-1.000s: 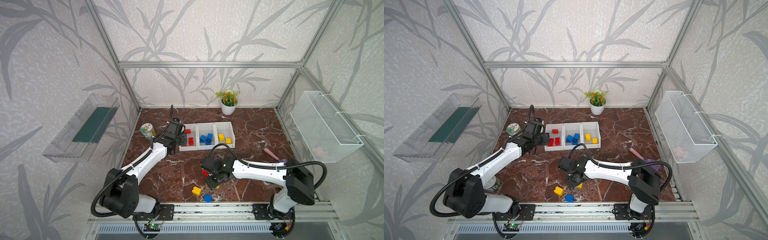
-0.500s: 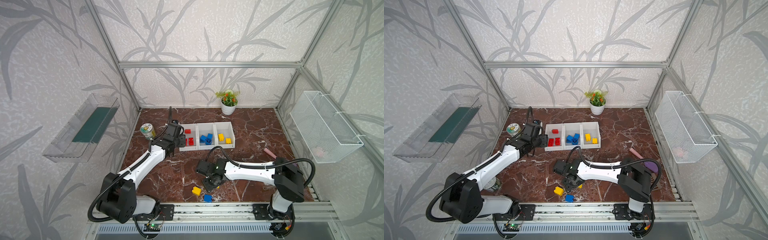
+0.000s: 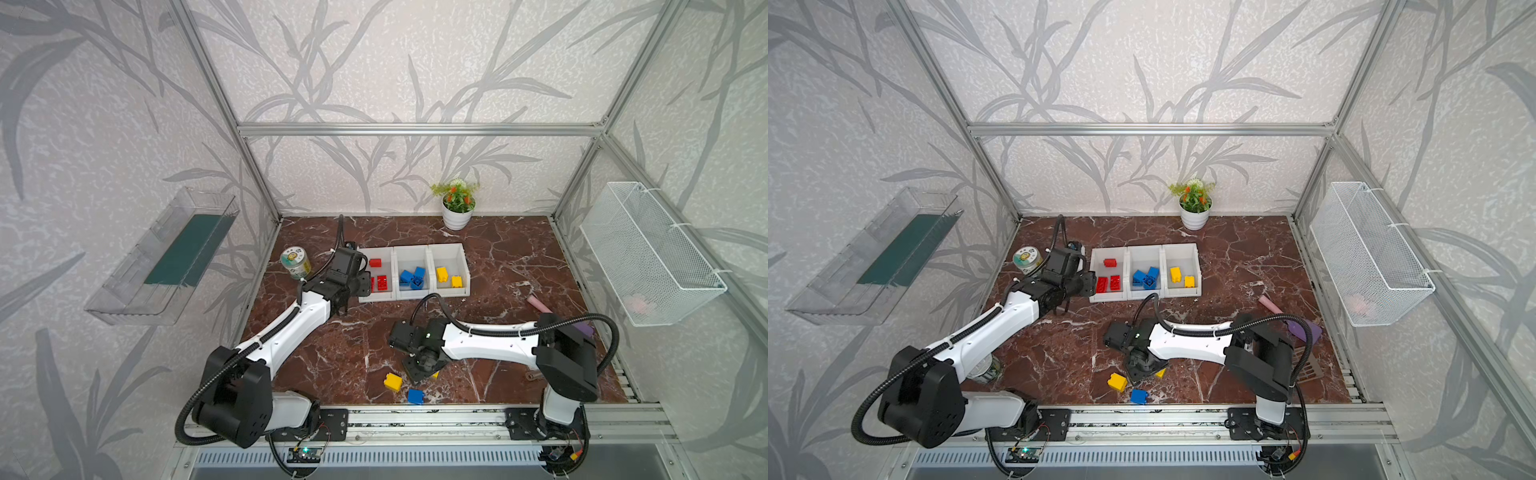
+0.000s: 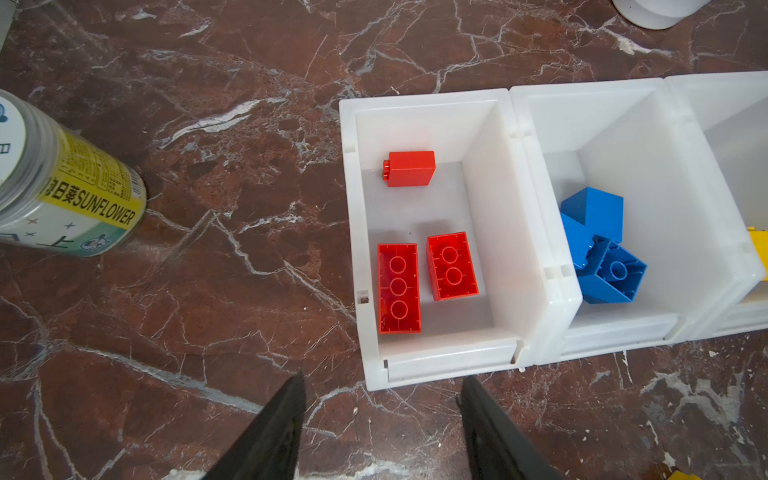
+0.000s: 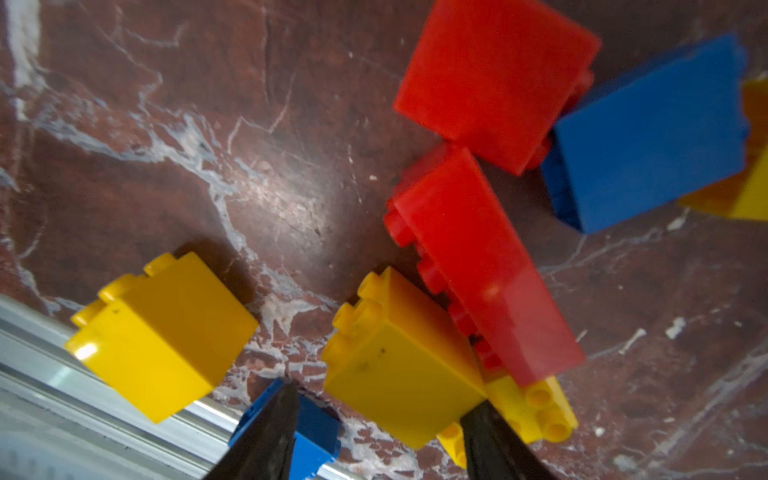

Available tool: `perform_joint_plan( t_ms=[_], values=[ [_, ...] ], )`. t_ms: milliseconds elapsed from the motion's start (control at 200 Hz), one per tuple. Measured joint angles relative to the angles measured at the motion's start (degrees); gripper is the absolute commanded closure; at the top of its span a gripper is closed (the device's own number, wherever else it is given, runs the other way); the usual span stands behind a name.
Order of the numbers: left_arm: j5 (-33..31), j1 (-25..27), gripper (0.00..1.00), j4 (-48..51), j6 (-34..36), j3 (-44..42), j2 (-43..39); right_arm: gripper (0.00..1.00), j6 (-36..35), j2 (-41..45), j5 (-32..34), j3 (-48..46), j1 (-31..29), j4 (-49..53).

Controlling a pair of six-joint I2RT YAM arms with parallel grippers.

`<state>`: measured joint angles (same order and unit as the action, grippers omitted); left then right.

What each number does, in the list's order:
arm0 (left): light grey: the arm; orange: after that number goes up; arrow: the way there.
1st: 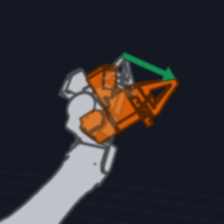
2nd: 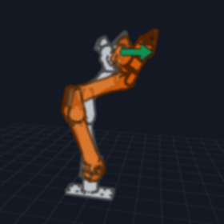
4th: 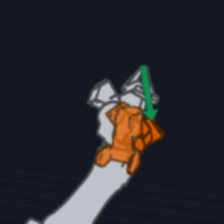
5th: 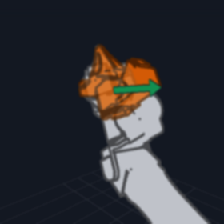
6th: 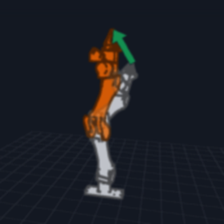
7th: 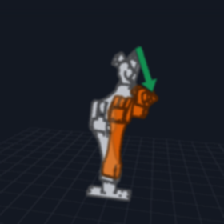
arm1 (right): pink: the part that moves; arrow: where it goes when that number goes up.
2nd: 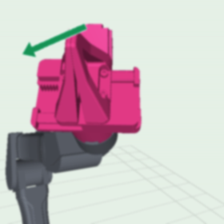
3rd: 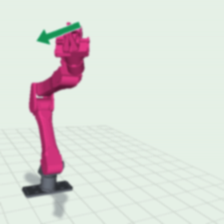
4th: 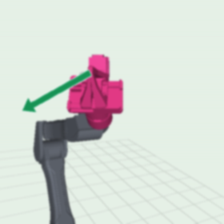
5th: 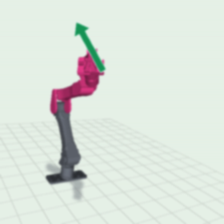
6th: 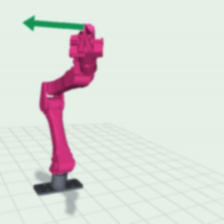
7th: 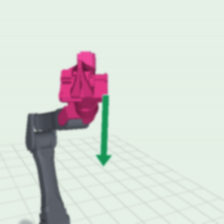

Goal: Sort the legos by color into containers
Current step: 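Close the right gripper on the yellow brick and lift it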

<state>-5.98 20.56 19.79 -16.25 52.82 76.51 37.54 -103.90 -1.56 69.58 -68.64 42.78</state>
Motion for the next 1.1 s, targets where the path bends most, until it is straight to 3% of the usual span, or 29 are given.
perform_joint_plan(
  t_ms=[380, 720, 1100],
  values=[
    [0.0, 0.0, 0.38, 0.2, 0.1, -0.5, -0.6, 0.40, -3.0, -4.5, 0.7, 4.9, 0.0, 0.7],
    [-0.2, 0.0, 0.38, 0.3, 0.2, -0.8, -0.8, 0.61, -3.5, -7.5, 2.7, 8.2, 0.0, 3.0],
    [-0.2, -0.1, 0.38, 1.2, 0.2, -0.8, -1.0, 0.64, -10.2, -3.8, 7.6, 10.2, 2.2, 5.9]
  ],
)
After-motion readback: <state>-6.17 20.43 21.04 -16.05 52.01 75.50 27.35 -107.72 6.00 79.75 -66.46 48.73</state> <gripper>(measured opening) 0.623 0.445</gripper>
